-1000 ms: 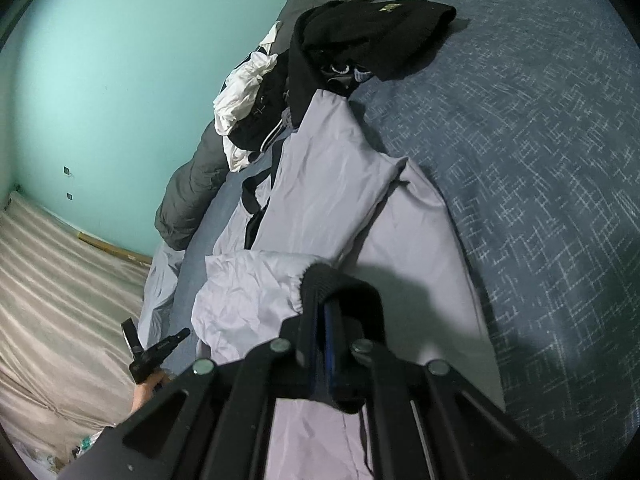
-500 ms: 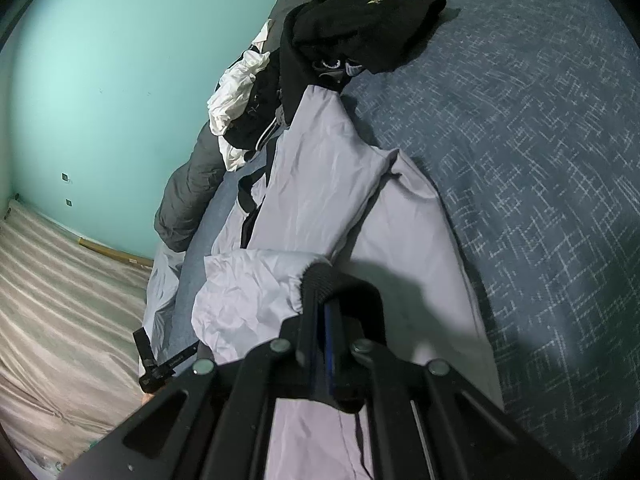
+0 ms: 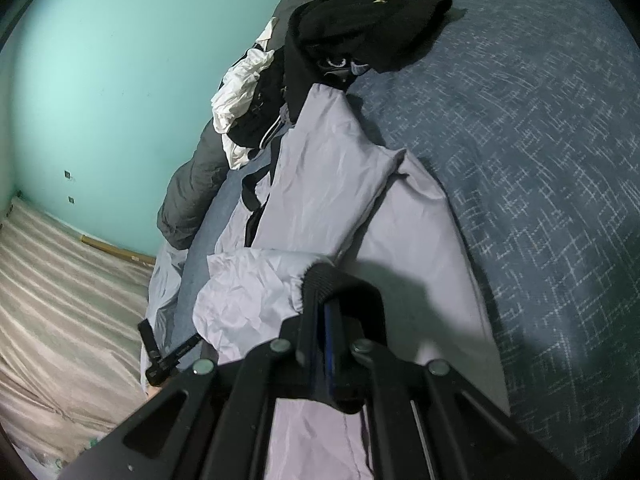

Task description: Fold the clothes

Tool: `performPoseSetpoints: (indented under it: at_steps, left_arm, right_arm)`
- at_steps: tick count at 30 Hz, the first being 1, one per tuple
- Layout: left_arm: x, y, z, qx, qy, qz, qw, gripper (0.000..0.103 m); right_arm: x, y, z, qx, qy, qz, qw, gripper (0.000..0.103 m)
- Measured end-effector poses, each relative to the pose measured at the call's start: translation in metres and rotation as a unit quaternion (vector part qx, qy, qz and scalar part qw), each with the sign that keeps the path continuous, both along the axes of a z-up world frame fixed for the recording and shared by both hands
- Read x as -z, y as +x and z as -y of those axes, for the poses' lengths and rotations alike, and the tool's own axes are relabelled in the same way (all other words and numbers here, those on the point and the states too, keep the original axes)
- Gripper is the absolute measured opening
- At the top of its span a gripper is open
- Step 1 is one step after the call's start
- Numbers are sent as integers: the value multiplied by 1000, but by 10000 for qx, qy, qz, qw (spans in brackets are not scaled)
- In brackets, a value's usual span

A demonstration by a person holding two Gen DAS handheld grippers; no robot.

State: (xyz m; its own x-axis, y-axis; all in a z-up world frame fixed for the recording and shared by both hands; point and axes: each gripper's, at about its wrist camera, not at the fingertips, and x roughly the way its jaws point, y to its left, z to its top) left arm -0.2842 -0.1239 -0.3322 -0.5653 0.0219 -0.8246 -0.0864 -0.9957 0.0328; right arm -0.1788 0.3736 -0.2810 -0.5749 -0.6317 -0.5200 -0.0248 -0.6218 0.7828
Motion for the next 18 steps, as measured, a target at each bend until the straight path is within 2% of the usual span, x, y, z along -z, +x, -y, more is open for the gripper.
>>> performPoseSetpoints:
  at_steps: [6, 12, 18]
  left_arm:
    - [-7, 4, 7, -71, 297, 78, 9995, 9]
    - [3, 4, 6, -126, 586, 358, 9976, 11]
    - [9, 1, 0, -120, 471, 477, 9977, 10]
  right_arm:
    - [-9, 5, 0, -19, 5, -84, 10000, 2]
    - [-15, 21, -4, 28, 173, 28, 9998, 2]
    - [-18, 40, -9, 60, 323, 143, 9994, 2]
